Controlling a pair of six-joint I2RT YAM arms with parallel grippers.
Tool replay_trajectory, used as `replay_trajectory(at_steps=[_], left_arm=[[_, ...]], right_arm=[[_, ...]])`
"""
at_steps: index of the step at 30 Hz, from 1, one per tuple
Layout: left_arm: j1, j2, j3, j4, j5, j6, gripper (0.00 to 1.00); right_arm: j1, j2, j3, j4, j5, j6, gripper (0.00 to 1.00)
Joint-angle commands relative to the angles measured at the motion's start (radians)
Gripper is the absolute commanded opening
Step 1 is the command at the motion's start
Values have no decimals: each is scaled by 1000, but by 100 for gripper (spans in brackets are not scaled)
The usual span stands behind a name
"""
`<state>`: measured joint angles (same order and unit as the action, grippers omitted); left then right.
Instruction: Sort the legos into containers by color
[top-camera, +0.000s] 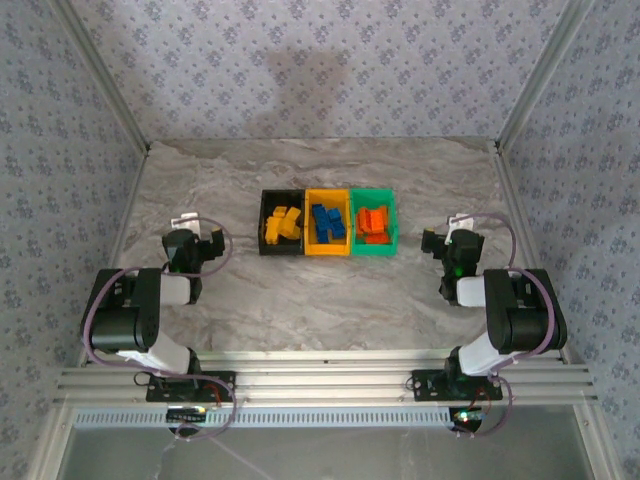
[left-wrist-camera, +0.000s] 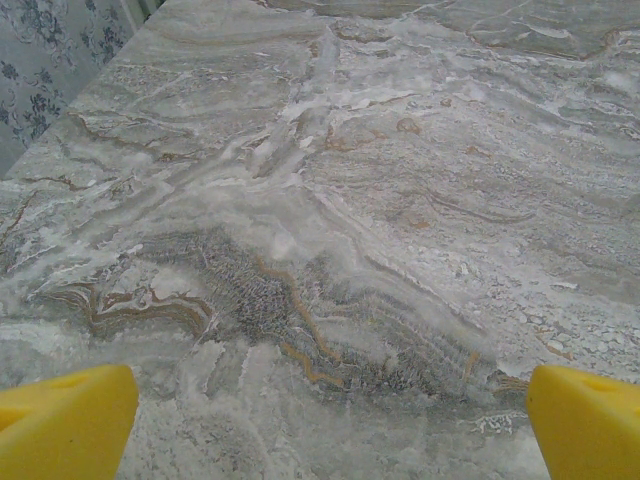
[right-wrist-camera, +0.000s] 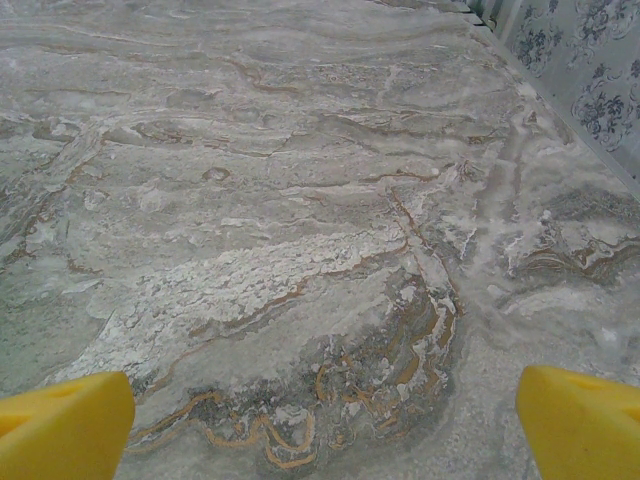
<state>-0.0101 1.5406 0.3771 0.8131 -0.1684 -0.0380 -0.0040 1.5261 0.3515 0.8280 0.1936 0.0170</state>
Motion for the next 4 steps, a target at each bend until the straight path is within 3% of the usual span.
replay_trajectory(at_steps=[1, 4], left_arm=[[4, -4, 23, 31, -5, -7, 100], [4, -4, 24, 30, -5, -7, 100]], right_arm=[[2, -3, 17, 27, 1, -14, 100], [1, -3, 17, 26, 1, -13, 100]])
